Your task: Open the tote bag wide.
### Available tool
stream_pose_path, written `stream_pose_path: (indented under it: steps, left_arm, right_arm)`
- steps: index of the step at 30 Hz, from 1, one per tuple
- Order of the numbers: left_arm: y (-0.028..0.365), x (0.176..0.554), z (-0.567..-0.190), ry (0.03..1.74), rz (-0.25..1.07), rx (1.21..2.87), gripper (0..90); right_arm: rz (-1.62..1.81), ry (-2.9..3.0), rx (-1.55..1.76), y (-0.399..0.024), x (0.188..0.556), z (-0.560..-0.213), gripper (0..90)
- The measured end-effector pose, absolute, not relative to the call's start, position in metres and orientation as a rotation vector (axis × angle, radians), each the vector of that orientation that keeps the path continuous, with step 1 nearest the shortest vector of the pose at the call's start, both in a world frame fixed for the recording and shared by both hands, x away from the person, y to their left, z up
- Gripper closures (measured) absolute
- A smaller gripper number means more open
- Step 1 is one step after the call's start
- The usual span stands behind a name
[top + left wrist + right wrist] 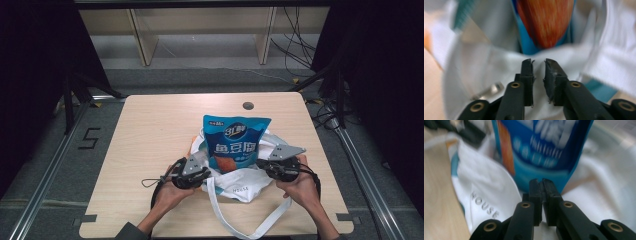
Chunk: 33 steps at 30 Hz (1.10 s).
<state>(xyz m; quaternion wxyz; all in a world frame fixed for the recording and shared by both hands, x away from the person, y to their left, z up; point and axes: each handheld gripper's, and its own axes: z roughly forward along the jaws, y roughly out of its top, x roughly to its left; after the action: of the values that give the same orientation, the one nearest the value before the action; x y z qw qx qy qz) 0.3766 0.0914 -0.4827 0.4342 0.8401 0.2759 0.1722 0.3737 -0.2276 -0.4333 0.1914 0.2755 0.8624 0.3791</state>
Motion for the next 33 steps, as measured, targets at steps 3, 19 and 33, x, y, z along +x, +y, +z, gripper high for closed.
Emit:
stream_pose_path:
  steps: [3, 19, 33]
  left_arm:
    - [0.103, 0.382, -0.455, 0.708, 0.502, 1.992, 72.1]
    - [0.084, 0.491, -0.503, 0.841, 0.615, 2.182, 82.3]
    - [0.12, 0.454, -0.438, 0.837, 0.481, 1.902, 65.4]
  right_arm:
    - [1.056, 2.546, 0.813, -0.23, 0.377, -0.448, 88.3]
    - [0.91, 2.694, 0.816, -0.223, 0.355, -0.496, 90.0]
    - [1.054, 2.237, 0.901, -0.272, 0.398, -0.41, 70.1]
